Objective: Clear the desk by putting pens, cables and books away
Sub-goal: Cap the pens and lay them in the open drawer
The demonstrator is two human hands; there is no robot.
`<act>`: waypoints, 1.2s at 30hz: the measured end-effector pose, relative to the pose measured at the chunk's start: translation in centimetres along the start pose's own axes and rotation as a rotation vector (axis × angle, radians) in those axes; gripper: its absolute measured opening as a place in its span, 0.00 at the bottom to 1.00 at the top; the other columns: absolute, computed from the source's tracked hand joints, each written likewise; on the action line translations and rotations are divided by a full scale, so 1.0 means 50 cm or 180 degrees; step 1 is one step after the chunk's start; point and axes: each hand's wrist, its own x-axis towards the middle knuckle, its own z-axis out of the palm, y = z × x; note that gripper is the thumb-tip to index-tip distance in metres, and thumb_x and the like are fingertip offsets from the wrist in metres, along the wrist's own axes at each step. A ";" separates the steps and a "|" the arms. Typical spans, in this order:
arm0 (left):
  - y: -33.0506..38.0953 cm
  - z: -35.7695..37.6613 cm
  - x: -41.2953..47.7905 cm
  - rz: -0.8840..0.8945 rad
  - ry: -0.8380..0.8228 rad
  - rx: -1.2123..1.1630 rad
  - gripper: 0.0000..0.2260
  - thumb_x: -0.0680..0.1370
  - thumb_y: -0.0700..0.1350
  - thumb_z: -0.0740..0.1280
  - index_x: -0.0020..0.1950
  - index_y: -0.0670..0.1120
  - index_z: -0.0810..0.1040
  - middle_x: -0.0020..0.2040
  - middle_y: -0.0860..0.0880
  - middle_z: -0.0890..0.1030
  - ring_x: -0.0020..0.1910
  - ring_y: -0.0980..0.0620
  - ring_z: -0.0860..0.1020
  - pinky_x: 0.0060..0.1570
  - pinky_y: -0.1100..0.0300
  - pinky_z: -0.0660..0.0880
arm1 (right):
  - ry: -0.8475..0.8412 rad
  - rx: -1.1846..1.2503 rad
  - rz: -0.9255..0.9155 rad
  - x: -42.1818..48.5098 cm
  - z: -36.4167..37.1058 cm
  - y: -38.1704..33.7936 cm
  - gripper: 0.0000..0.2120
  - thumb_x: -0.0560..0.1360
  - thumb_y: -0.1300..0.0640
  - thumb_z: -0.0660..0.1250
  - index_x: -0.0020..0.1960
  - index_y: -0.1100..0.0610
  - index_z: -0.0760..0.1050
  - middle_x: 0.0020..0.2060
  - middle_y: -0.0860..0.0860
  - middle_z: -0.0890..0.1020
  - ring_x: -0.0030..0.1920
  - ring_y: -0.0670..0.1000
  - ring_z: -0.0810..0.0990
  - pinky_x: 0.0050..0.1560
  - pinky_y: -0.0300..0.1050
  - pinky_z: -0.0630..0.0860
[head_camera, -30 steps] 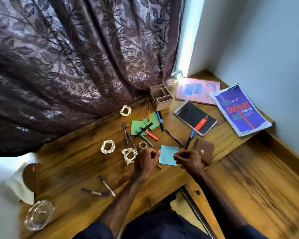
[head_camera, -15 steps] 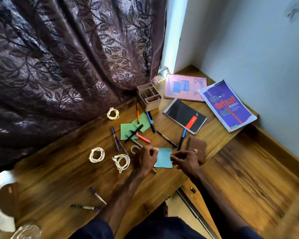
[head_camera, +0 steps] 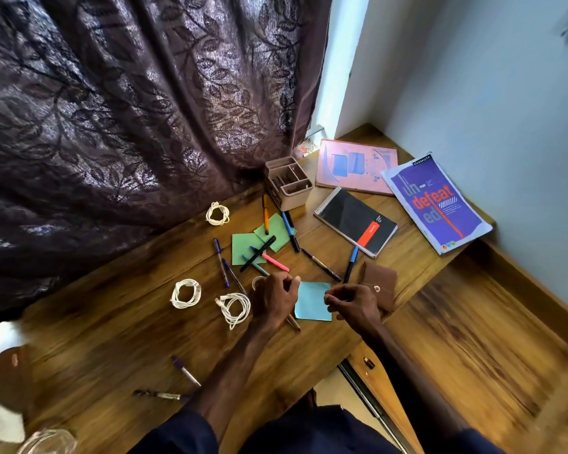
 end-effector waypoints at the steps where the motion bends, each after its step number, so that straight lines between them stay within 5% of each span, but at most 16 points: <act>1: -0.001 0.001 0.000 -0.0003 0.0008 -0.0011 0.16 0.78 0.60 0.64 0.42 0.50 0.83 0.39 0.54 0.85 0.36 0.56 0.78 0.34 0.61 0.68 | 0.0001 -0.0010 -0.0008 -0.001 0.000 0.001 0.05 0.75 0.57 0.74 0.50 0.58 0.84 0.41 0.51 0.87 0.39 0.49 0.87 0.38 0.44 0.85; 5: -0.012 0.000 -0.008 0.0011 -0.0045 -0.0047 0.13 0.78 0.58 0.64 0.46 0.52 0.82 0.44 0.52 0.85 0.46 0.51 0.81 0.43 0.53 0.79 | 0.0021 -0.0054 -0.0026 -0.003 0.004 0.006 0.05 0.75 0.58 0.74 0.50 0.58 0.84 0.42 0.51 0.87 0.40 0.49 0.87 0.39 0.44 0.85; 16: -0.087 -0.076 -0.057 -0.0672 0.0353 -0.0039 0.05 0.79 0.50 0.68 0.51 0.50 0.81 0.50 0.53 0.85 0.47 0.55 0.81 0.42 0.63 0.68 | -0.0665 -0.1048 -0.0390 0.035 0.133 -0.030 0.04 0.72 0.63 0.74 0.41 0.55 0.84 0.40 0.50 0.86 0.44 0.51 0.86 0.43 0.44 0.80; 20: -0.122 -0.102 -0.076 -0.0881 0.0452 0.0096 0.05 0.78 0.52 0.68 0.50 0.53 0.82 0.48 0.55 0.86 0.45 0.55 0.83 0.42 0.60 0.76 | -0.0664 -0.1593 -0.0566 0.053 0.179 -0.040 0.06 0.72 0.60 0.72 0.49 0.59 0.83 0.45 0.56 0.84 0.46 0.56 0.83 0.39 0.46 0.75; 24: -0.141 -0.102 -0.087 -0.0970 0.0480 0.0144 0.06 0.78 0.51 0.69 0.51 0.53 0.83 0.50 0.54 0.86 0.49 0.54 0.83 0.45 0.60 0.77 | -0.0673 -0.1888 -0.0692 0.061 0.204 -0.031 0.08 0.78 0.57 0.68 0.53 0.61 0.78 0.49 0.58 0.81 0.48 0.57 0.80 0.47 0.53 0.77; 29: -0.137 -0.095 -0.070 -0.1128 0.0337 0.0116 0.07 0.78 0.51 0.68 0.54 0.52 0.82 0.51 0.54 0.85 0.47 0.55 0.81 0.38 0.67 0.73 | -0.0737 -0.1688 -0.0583 0.070 0.200 -0.035 0.06 0.78 0.58 0.69 0.51 0.61 0.77 0.47 0.57 0.81 0.48 0.58 0.80 0.43 0.48 0.75; 32: -0.130 -0.086 -0.038 -0.1237 0.0218 -0.0023 0.05 0.79 0.50 0.69 0.53 0.52 0.80 0.50 0.53 0.83 0.43 0.59 0.76 0.33 0.71 0.65 | -0.0739 -0.1527 -0.0468 0.070 0.183 -0.033 0.09 0.75 0.60 0.72 0.52 0.61 0.77 0.47 0.55 0.81 0.48 0.55 0.81 0.48 0.56 0.81; 34: -0.128 -0.078 -0.008 -0.1387 0.0122 -0.0134 0.06 0.80 0.49 0.68 0.54 0.49 0.77 0.53 0.49 0.81 0.49 0.54 0.77 0.42 0.61 0.75 | -0.0728 -0.1441 -0.0419 0.072 0.173 -0.036 0.08 0.74 0.61 0.72 0.52 0.60 0.79 0.47 0.54 0.82 0.46 0.53 0.83 0.46 0.56 0.83; 36: -0.123 -0.073 0.022 -0.1519 0.0013 -0.0136 0.10 0.81 0.48 0.66 0.58 0.43 0.76 0.58 0.44 0.79 0.58 0.46 0.77 0.58 0.50 0.76 | -0.0711 -0.1373 -0.0421 0.079 0.165 -0.040 0.06 0.74 0.61 0.73 0.51 0.59 0.81 0.46 0.53 0.83 0.45 0.51 0.84 0.45 0.53 0.84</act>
